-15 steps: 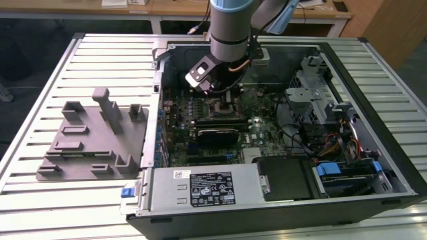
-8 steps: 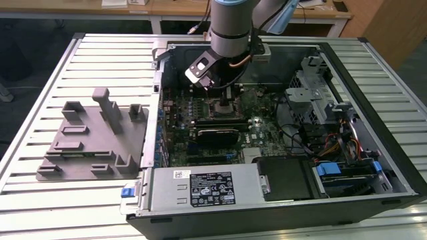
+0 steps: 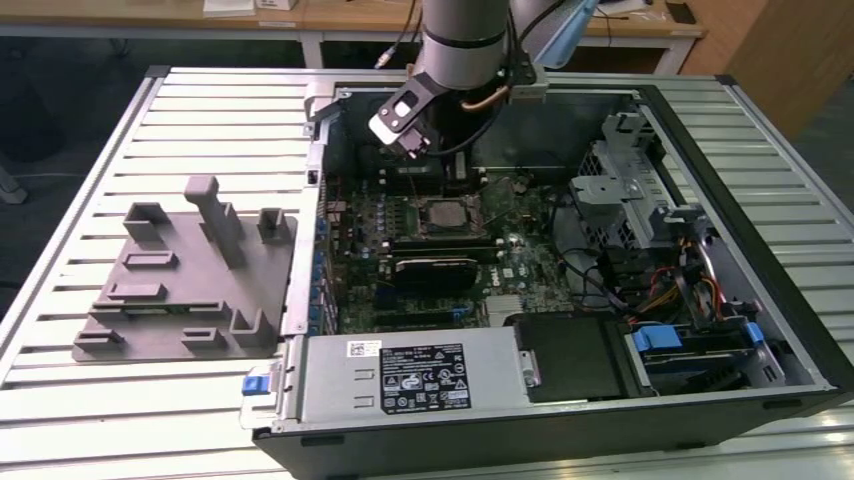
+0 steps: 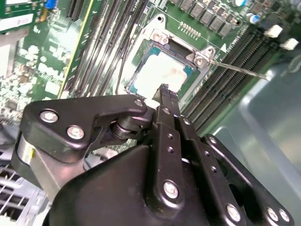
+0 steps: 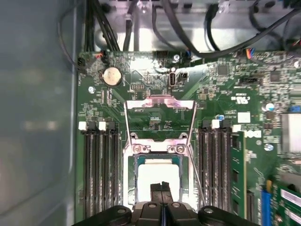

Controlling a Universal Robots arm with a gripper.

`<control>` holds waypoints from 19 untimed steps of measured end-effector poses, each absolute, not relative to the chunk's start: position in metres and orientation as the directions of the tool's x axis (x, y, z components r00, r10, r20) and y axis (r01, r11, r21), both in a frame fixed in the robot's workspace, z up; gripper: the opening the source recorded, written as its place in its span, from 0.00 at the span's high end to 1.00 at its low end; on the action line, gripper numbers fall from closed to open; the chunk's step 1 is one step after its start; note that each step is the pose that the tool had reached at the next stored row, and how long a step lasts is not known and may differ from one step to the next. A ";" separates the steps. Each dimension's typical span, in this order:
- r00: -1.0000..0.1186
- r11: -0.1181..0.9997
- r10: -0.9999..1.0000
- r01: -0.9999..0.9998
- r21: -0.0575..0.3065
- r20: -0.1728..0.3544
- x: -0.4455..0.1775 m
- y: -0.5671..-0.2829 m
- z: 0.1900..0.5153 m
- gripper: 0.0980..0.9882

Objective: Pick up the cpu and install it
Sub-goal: 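Place the cpu into insertion slot, then close the cpu cover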

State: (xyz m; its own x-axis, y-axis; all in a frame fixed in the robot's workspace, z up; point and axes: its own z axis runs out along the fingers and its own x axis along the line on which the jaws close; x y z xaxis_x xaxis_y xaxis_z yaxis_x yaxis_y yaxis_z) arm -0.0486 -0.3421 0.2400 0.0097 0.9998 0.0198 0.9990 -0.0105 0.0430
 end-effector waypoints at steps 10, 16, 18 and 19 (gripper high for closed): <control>0.010 -0.011 1.000 0.999 0.044 0.020 -0.049 -0.342 0.245 0.99; 0.010 -0.011 1.000 0.999 0.044 0.020 -0.049 -0.342 0.245 0.99; 0.010 -0.011 1.000 0.999 0.044 0.020 -0.049 -0.342 0.246 0.99; 0.010 -0.011 1.000 0.999 0.044 0.019 -0.049 -0.342 0.246 0.99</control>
